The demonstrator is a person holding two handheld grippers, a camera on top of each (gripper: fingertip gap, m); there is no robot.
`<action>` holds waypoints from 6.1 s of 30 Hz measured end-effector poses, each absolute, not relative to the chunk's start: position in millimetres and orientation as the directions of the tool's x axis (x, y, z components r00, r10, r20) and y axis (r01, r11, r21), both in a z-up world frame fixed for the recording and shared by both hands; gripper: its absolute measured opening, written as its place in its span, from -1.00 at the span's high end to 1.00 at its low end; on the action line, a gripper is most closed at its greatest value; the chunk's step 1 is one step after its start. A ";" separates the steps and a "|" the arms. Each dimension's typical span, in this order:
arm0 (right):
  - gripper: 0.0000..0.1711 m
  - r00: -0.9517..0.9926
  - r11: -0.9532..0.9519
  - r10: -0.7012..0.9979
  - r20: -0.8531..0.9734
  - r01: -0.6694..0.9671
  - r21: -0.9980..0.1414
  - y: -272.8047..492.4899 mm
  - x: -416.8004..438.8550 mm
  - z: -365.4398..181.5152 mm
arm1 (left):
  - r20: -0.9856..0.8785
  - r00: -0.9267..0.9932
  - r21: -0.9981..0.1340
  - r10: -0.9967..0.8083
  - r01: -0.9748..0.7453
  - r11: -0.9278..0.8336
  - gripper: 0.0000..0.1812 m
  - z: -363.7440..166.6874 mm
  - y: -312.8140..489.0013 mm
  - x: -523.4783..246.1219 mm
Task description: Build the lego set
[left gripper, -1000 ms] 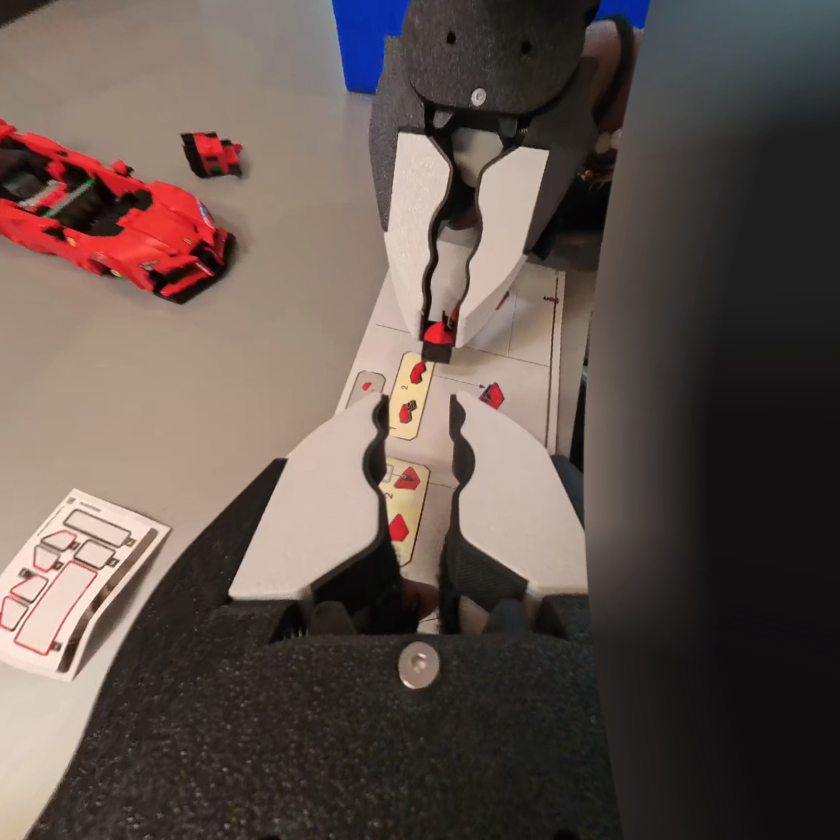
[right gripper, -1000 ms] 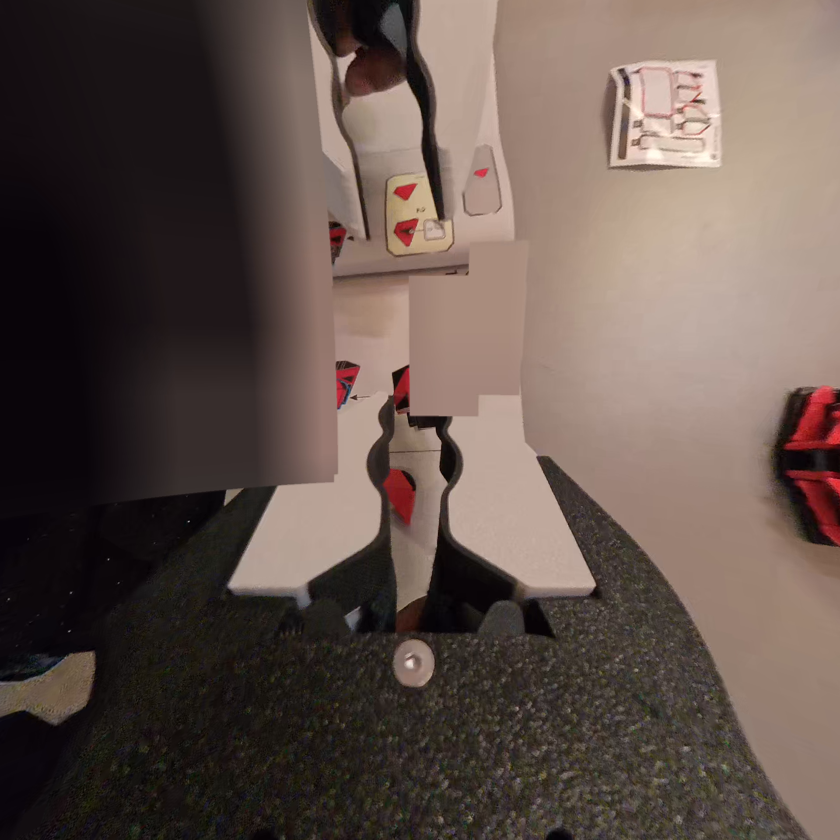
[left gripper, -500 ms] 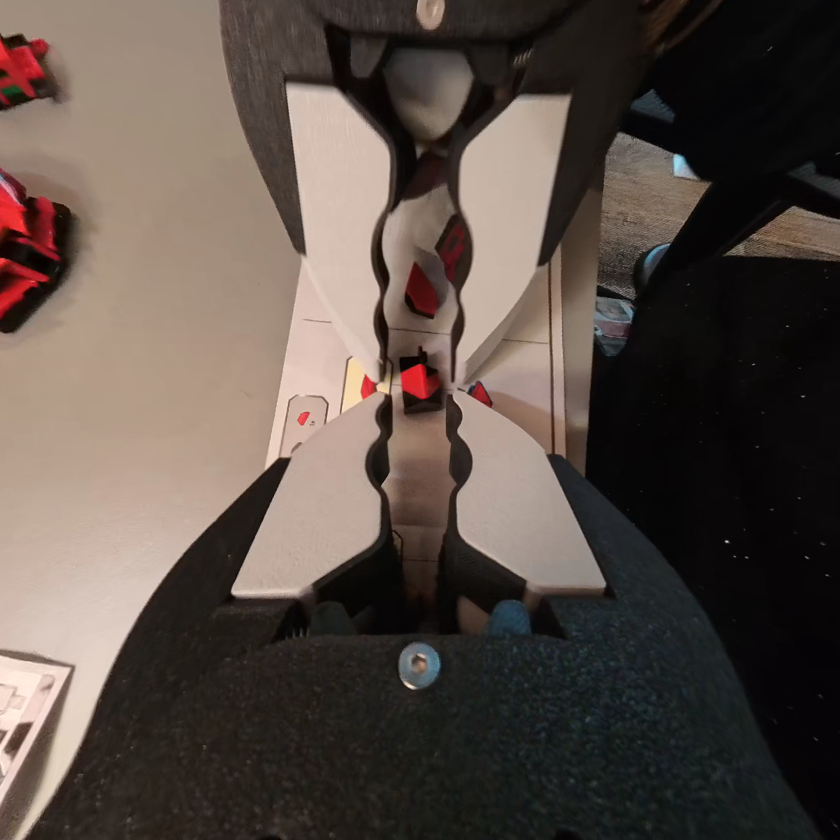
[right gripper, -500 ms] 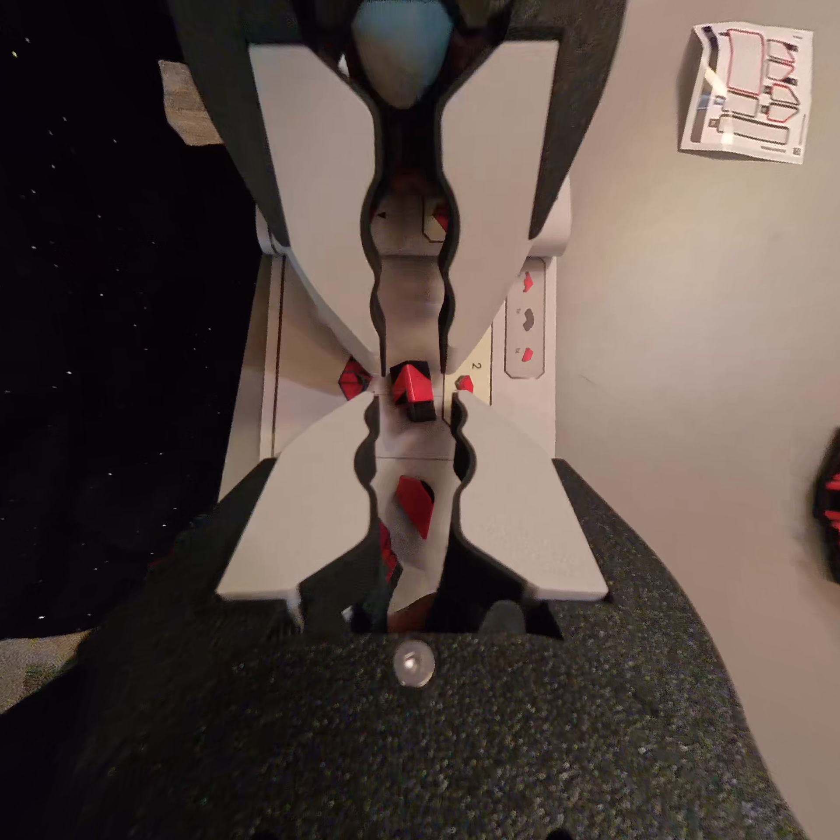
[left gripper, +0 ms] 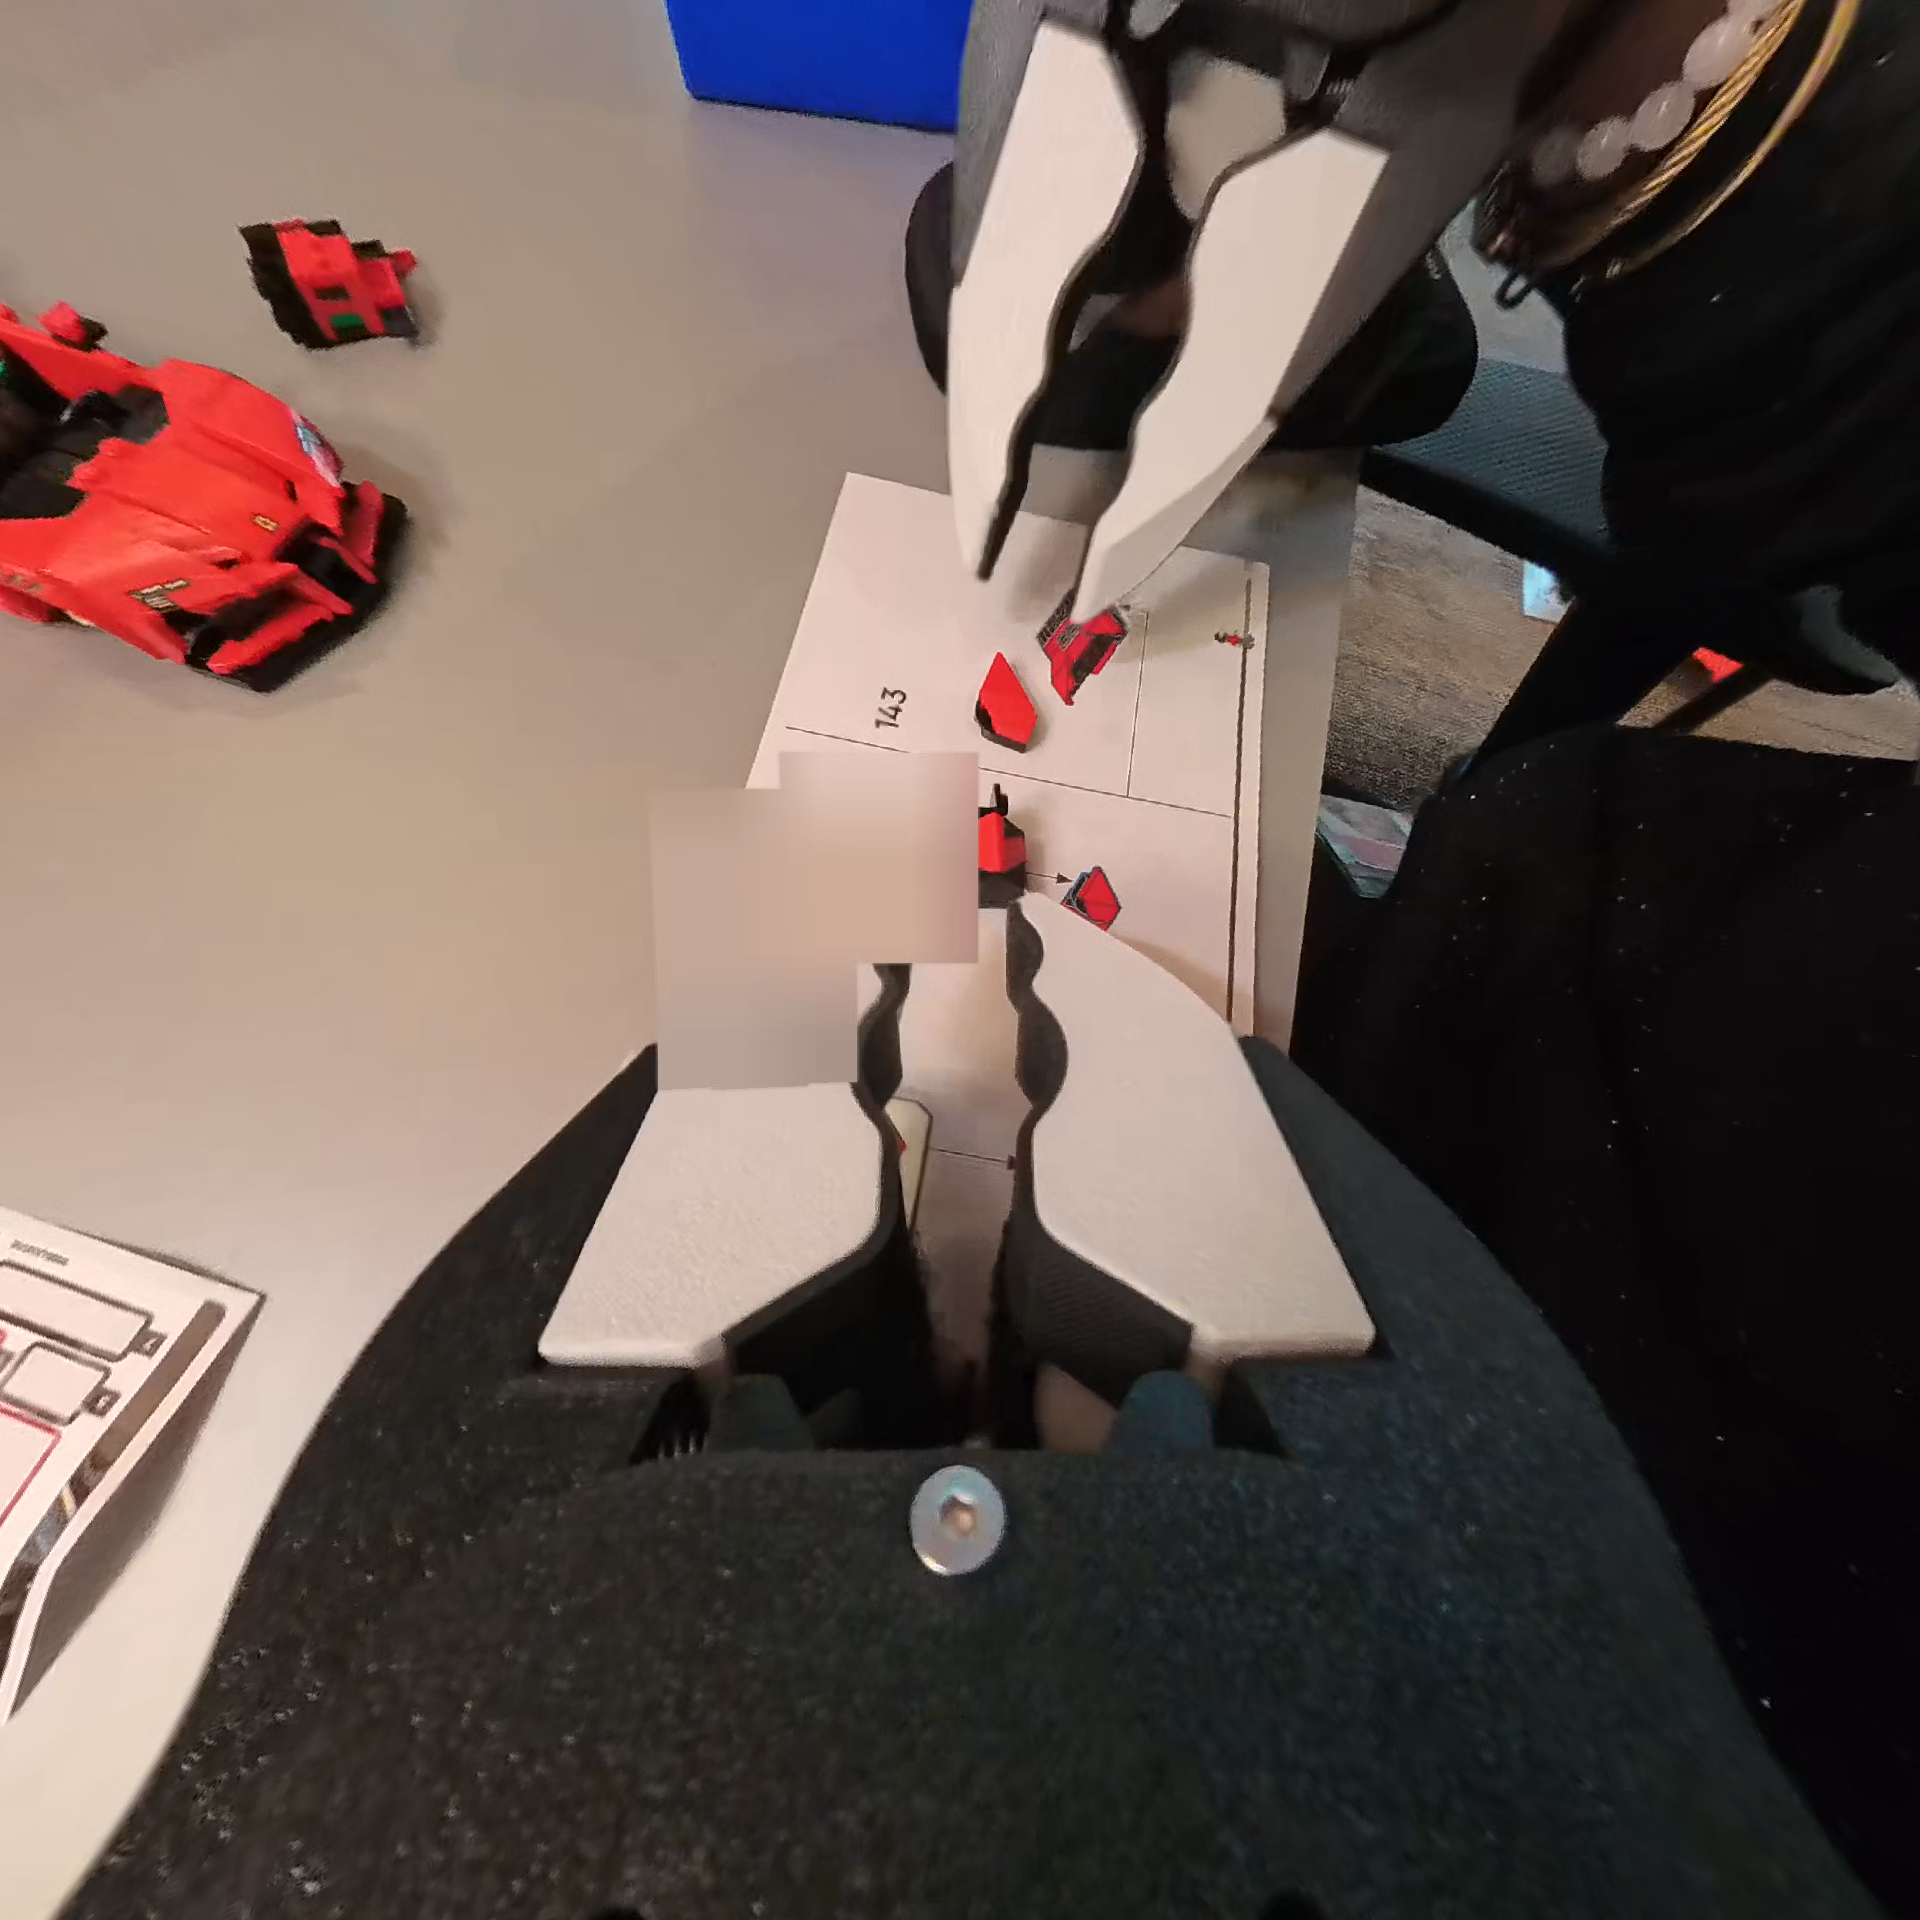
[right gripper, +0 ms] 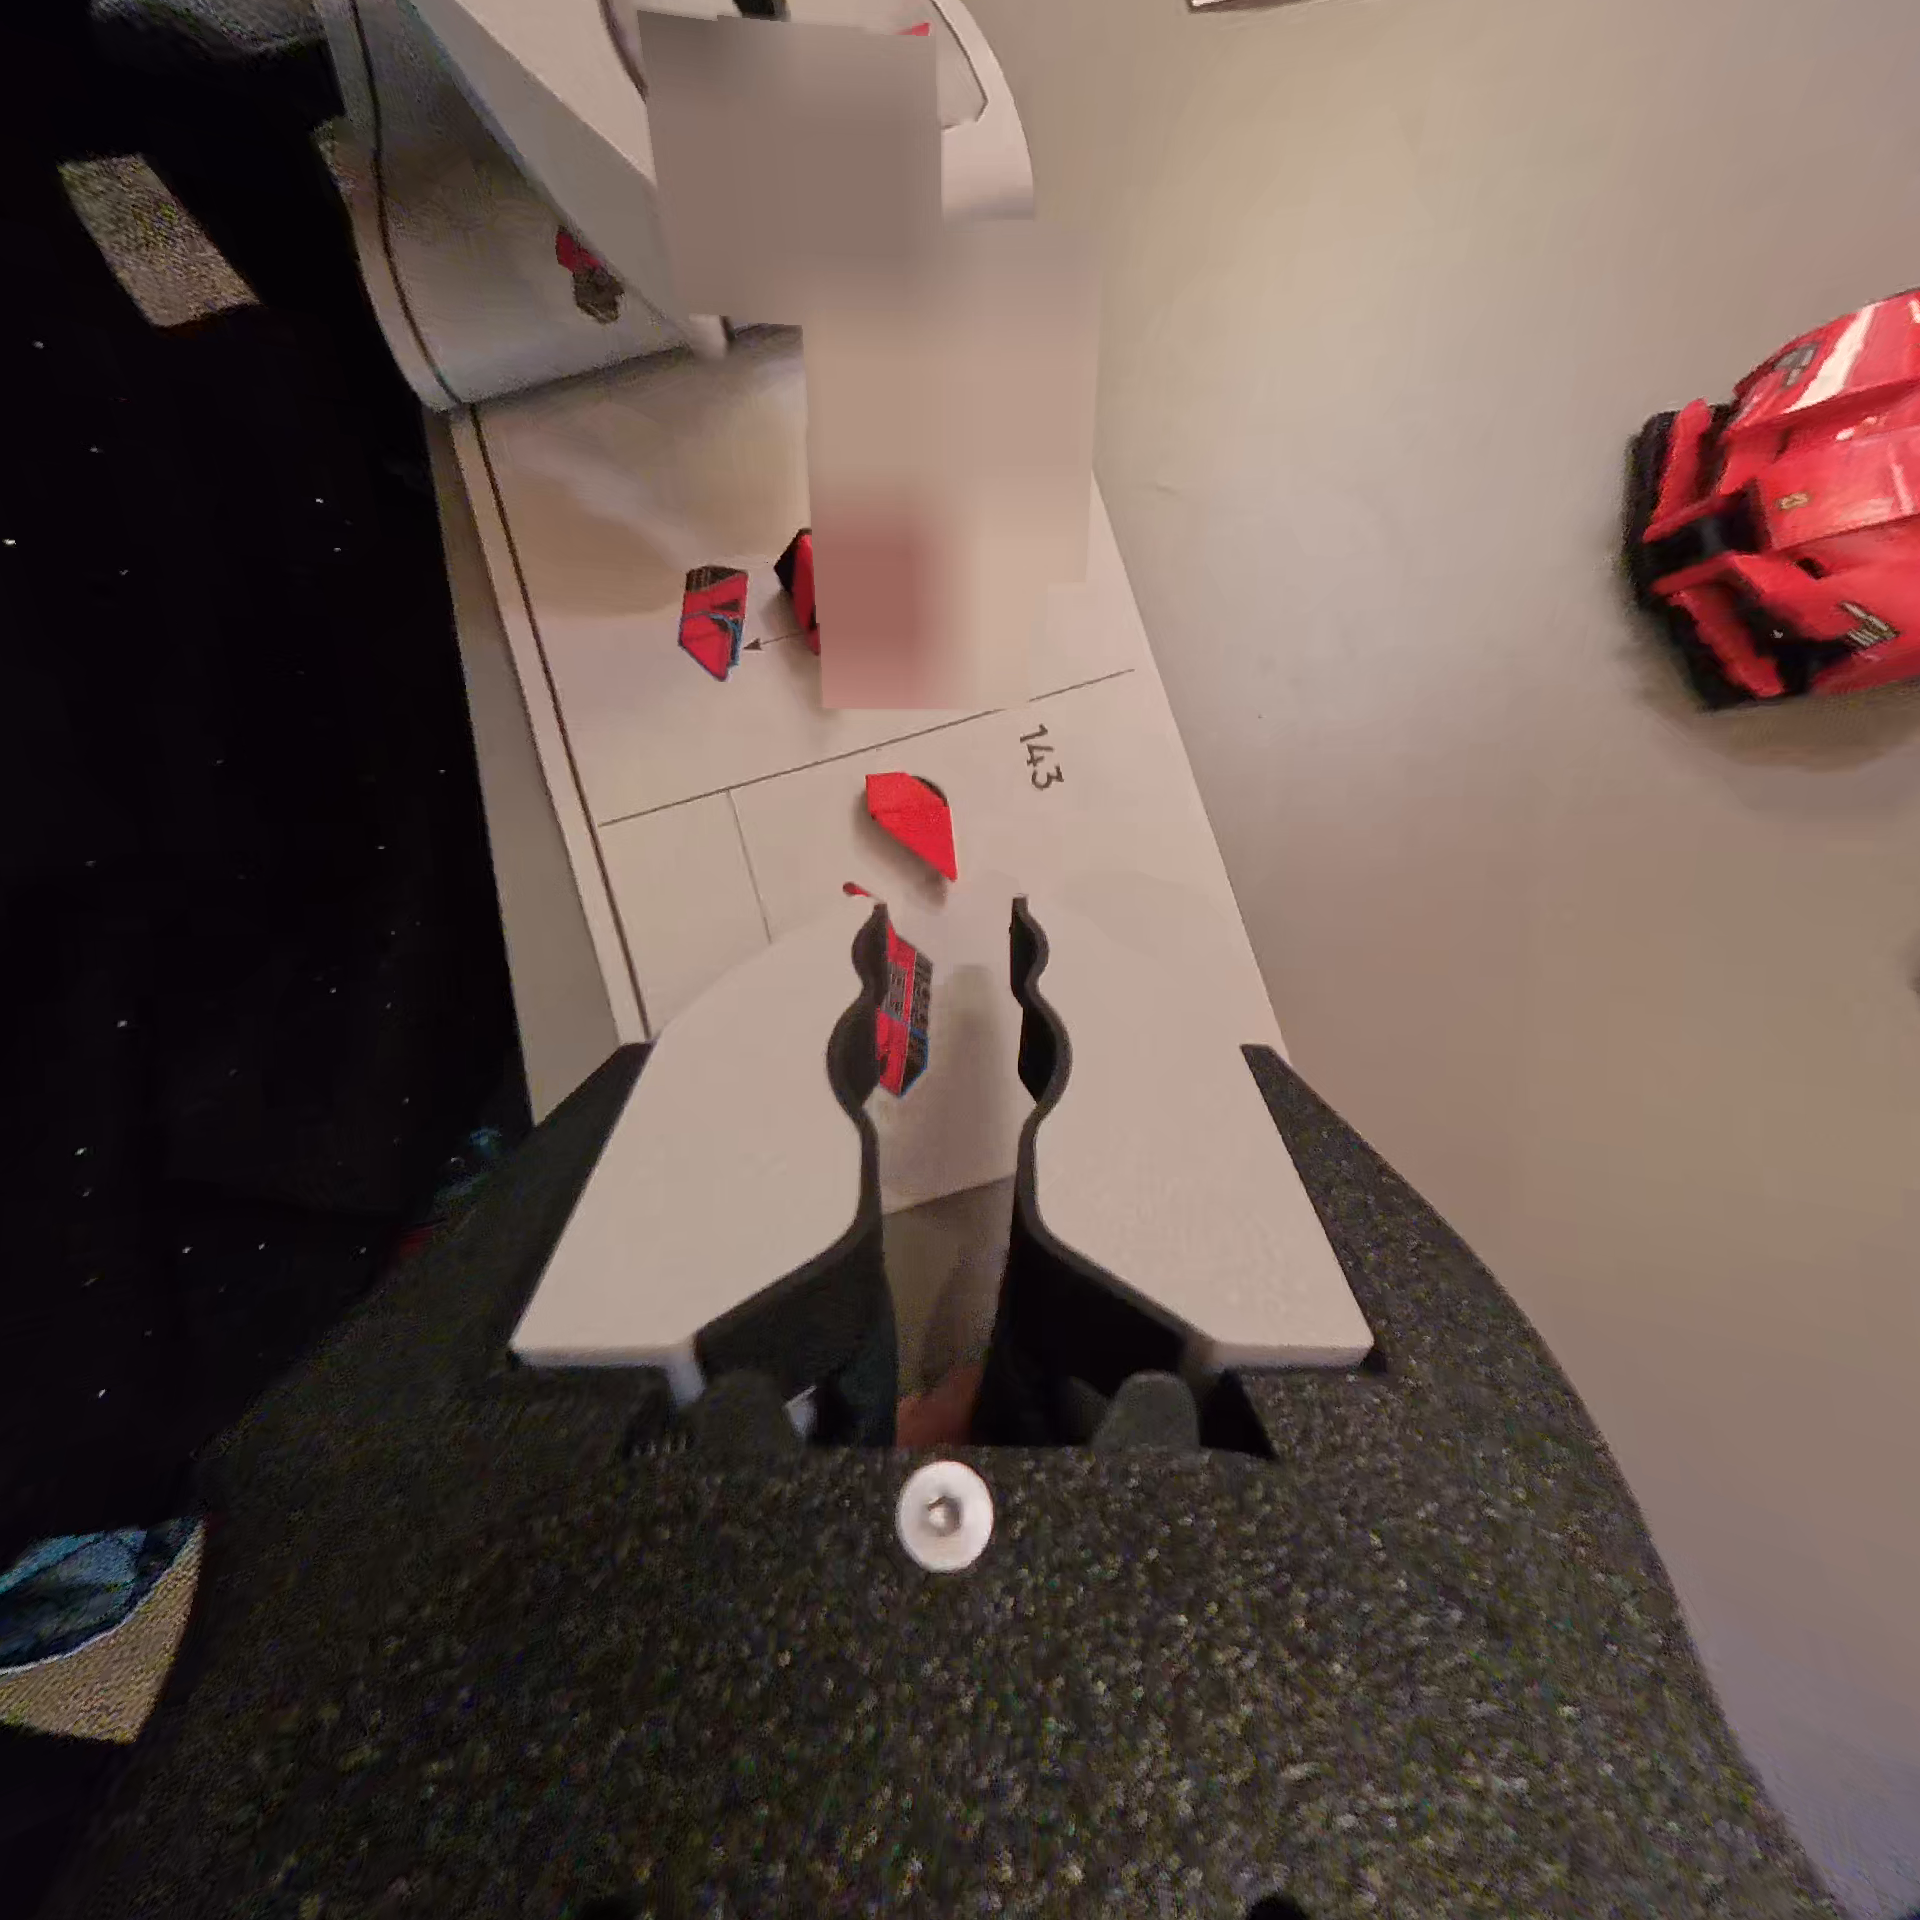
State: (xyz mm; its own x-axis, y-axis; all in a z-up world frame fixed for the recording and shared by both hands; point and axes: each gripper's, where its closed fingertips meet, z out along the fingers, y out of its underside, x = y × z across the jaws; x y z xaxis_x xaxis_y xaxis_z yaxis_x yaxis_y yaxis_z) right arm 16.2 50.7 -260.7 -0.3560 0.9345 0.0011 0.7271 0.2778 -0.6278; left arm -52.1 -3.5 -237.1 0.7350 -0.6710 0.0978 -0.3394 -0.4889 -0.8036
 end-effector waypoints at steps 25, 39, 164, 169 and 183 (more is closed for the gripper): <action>0.82 -0.340 0.660 0.745 0.574 0.254 -0.707 9.7 -18.5 -202.2 | 0.530 0.628 -0.812 -0.570 0.183 -0.554 0.78 -199.6 -1.7 -23.0; 0.85 -0.380 0.479 0.840 0.388 0.180 -0.859 -2.8 -15.9 -170.0 | 0.475 0.535 -0.864 -0.698 0.133 -0.486 0.93 -187.2 -8.4 -11.9; 1.00 -0.568 0.632 0.761 0.315 0.537 -0.559 19.1 8.1 -236.8 | 0.080 0.761 -0.800 -0.644 -0.336 -0.496 0.80 -245.0 12.8 11.1; 1.00 -0.585 0.655 0.736 0.340 0.489 -0.576 7.3 7.3 -225.6 | 0.132 0.723 -0.841 -0.678 -0.280 -0.462 0.93 -235.7 7.0 13.0; 0.91 -0.612 0.291 0.785 0.093 0.233 -0.928 -16.4 -6.5 -170.8 | 0.141 0.610 -0.983 -0.780 -0.006 -0.183 0.93 -176.7 -11.0 5.4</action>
State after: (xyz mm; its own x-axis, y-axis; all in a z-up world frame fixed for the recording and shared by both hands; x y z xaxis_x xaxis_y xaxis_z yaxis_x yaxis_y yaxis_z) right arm -6.5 -16.4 -170.8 -0.6119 0.7855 0.0927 0.2333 0.2912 -0.9278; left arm 5.4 -11.0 -176.7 0.6096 -0.7800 0.1414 -0.0064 -0.1833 -0.9830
